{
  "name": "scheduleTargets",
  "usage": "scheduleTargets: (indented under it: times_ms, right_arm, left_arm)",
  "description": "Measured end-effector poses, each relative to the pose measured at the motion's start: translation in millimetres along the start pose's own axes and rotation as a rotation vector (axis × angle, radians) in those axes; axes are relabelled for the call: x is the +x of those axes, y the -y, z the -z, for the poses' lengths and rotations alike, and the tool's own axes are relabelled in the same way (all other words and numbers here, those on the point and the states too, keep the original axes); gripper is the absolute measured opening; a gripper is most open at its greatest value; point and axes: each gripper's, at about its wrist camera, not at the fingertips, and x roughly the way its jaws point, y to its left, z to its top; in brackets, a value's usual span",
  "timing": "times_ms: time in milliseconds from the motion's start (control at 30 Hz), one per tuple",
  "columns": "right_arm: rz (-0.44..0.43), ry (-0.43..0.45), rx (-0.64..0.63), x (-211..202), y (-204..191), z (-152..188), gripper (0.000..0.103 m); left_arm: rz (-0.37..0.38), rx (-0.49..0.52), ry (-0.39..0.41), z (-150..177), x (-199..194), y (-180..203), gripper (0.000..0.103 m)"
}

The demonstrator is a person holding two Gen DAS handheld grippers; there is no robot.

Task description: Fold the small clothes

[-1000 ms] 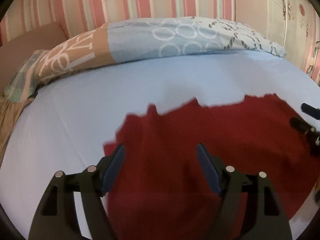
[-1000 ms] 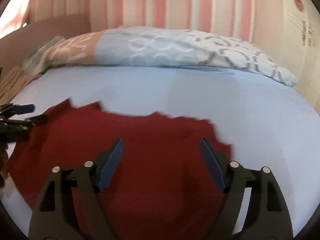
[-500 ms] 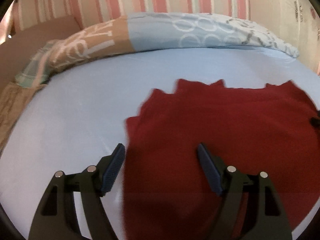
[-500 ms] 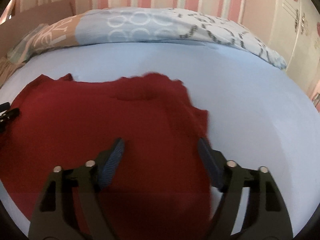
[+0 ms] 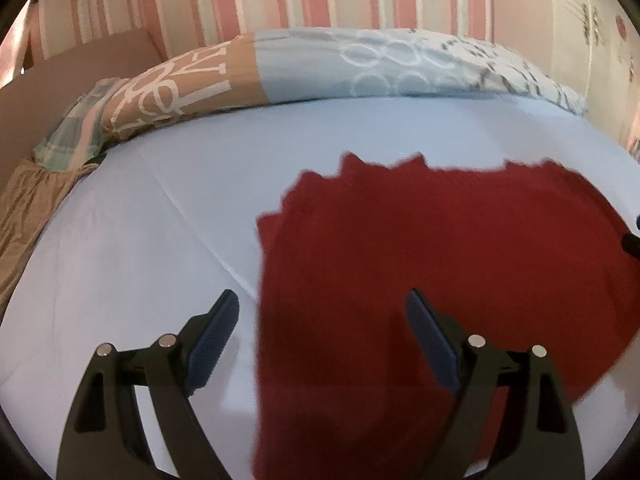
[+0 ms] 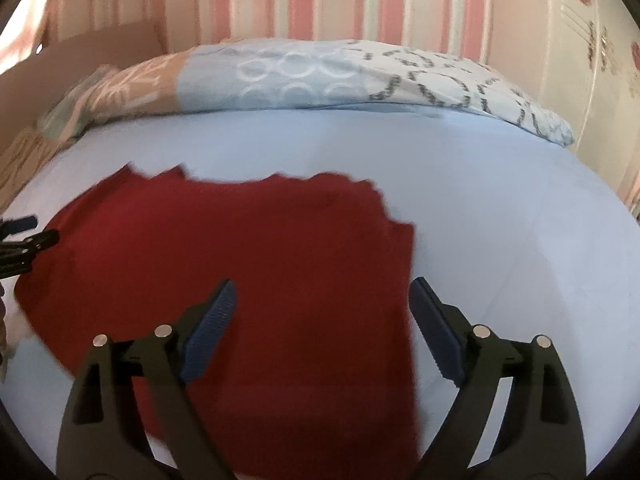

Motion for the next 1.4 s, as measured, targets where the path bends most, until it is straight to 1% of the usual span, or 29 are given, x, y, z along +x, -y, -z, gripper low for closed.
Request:
scheduleTargets:
  times_ms: [67, 133, 200, 267, 300, 367, 467, 567, 633, 667, 733, 767, 867, 933, 1000, 1100, 1233, 1400]
  right_arm:
    - [0.003, -0.040, -0.021, 2.5, -12.2, 13.9, 0.089]
    - [0.016, -0.072, -0.034, 4.7, -17.2, 25.9, 0.089]
    - [0.029, -0.078, -0.010, 2.9, -8.5, 31.1, 0.089]
    - [0.046, -0.096, 0.029, 4.9, 4.9, 32.6, 0.088]
    - [0.050, -0.109, 0.045, 7.0, 10.9, 33.9, 0.088]
    - [0.036, -0.129, 0.071, 10.4, 17.2, 37.3, 0.087]
    - [0.063, -0.139, 0.043, 15.9, 11.3, 40.3, 0.089]
    - [0.066, -0.146, 0.044, 16.4, 10.1, 38.4, 0.090]
    - [0.028, -0.130, 0.040, 6.0, 8.2, 33.7, 0.090]
    - [-0.005, -0.106, 0.039, -5.5, 7.4, 30.2, 0.091]
    - [-0.016, -0.073, 0.045, -19.9, 7.7, 25.7, 0.100]
    - [-0.021, -0.059, 0.055, -27.2, 8.9, 24.3, 0.100]
    - [-0.037, -0.088, 0.075, -32.5, 10.1, 27.1, 0.100]
    - [-0.015, -0.102, 0.054, -36.2, 7.8, 36.6, 0.100]
    - [0.009, -0.145, 0.045, -37.7, 9.2, 52.0, 0.100]
    - [0.009, -0.177, 0.089, -39.4, 19.0, 67.7, 0.100]
    - [0.003, -0.180, 0.151, -43.8, 31.7, 73.2, 0.100]
    - [0.004, -0.171, 0.191, -44.0, 36.2, 66.6, 0.100]
  left_arm:
    - [0.001, 0.014, -0.021, 12.0, -1.7, 8.4, 0.086]
    - [-0.038, 0.026, -0.045, 26.4, -0.4, 13.5, 0.086]
    - [-0.036, 0.005, -0.050, 31.9, -1.0, 8.8, 0.087]
    - [-0.024, -0.044, -0.071, 34.9, 2.3, -3.4, 0.088]
    - [-0.014, -0.070, -0.080, 36.3, 5.7, -9.8, 0.093]
    - [-0.015, -0.096, -0.092, 38.2, 10.3, -15.0, 0.097]
    - [-0.039, -0.077, -0.099, 39.7, 13.7, -10.2, 0.102]
    - [-0.047, -0.076, -0.103, 38.8, 14.9, -9.6, 0.102]
    - [-0.054, -0.058, -0.098, 37.9, 13.3, -8.3, 0.101]
    - [-0.059, -0.038, -0.096, 36.5, 10.2, -5.5, 0.101]
    - [-0.064, -0.007, -0.091, 33.1, 2.4, 0.3, 0.101]
    - [-0.063, 0.001, -0.087, 32.0, -1.8, 4.4, 0.101]
    - [-0.045, 0.002, -0.086, 30.5, -12.1, 16.2, 0.101]
    - [-0.040, 0.017, -0.089, 33.8, -14.9, 27.4, 0.101]
    - [-0.051, 0.036, -0.088, 36.4, -16.7, 36.1, 0.101]
    - [-0.042, 0.024, -0.102, 40.1, -14.9, 40.6, 0.101]
    - [-0.010, -0.018, -0.104, 35.9, -16.7, 37.2, 0.101]
    - [0.009, -0.051, -0.106, 29.5, -23.1, 36.5, 0.101]
